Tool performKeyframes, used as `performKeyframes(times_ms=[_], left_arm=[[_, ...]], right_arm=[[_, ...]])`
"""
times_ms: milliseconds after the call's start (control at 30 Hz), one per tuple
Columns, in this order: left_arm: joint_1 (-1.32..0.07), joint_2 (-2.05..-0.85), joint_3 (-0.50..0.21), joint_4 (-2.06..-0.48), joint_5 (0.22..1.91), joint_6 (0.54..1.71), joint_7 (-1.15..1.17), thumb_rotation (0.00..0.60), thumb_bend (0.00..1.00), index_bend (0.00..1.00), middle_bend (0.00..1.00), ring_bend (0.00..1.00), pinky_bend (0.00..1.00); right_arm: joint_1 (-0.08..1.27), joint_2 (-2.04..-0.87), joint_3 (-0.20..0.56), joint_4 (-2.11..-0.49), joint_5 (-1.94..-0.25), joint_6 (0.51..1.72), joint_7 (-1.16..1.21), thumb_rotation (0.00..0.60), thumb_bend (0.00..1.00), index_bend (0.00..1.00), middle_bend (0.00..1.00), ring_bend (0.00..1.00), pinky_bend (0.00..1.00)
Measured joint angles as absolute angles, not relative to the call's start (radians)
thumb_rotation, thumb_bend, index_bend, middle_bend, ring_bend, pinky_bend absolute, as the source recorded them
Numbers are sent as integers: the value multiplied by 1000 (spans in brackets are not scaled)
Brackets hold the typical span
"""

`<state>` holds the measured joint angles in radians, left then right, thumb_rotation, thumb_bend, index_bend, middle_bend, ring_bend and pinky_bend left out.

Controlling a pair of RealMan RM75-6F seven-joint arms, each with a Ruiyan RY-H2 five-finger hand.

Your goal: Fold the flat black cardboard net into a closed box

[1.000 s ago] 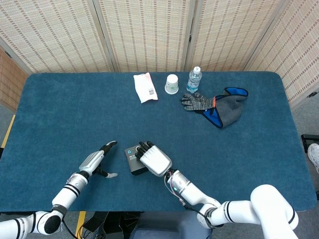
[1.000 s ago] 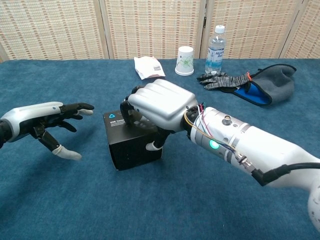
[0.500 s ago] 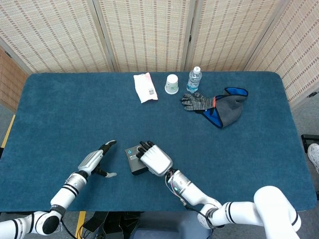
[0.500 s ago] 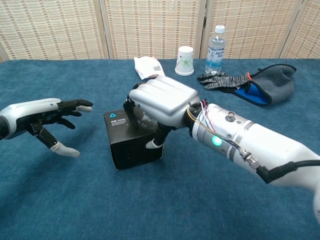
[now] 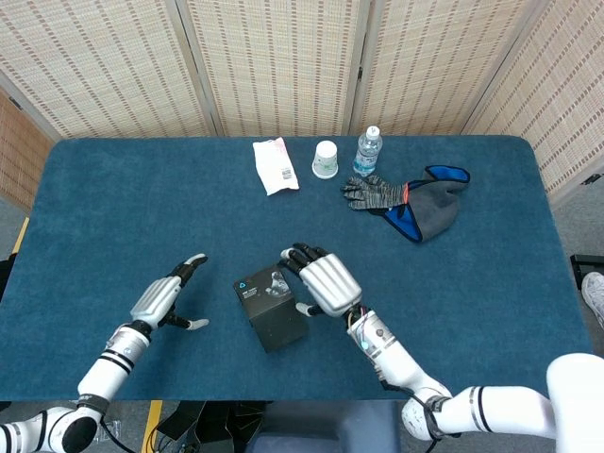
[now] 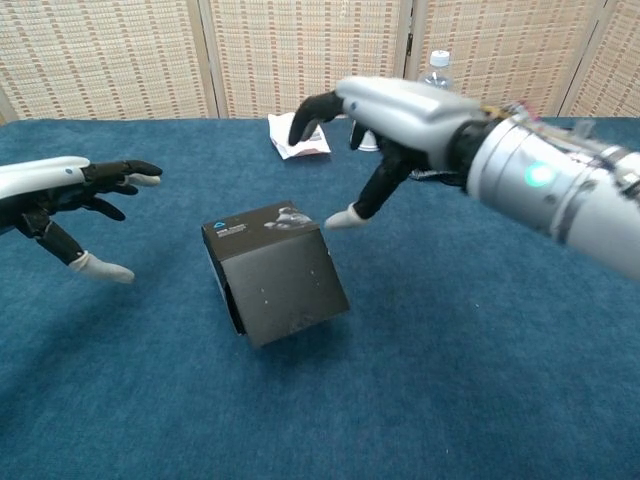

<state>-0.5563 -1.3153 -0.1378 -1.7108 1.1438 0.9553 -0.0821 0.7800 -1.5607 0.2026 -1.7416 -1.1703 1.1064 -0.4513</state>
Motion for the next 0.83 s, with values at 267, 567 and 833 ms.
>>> performKeyframes(times_ms=[267,567,833], left_arm=[[-490,-1272,-128,-1764,1149,1153,90,600,136,0,0,0,154],[-367,-1238,-71,-1799,1219,1377,257,600,135,0,0,0,154],[-253,-1229,-15,-1814,1298,1518,321,600,136,0,0,0,154]], right_arm=[[604,-1298,139,-1880,-1178,1221,-406,600,180,245,287,180,360],[403,-1118,6,-1865,-1319,1397,-350,600,190,247,292,180,360],[240,-1080,-54,-1753,-1415,1550,-253,600,190,247,294,180,360]])
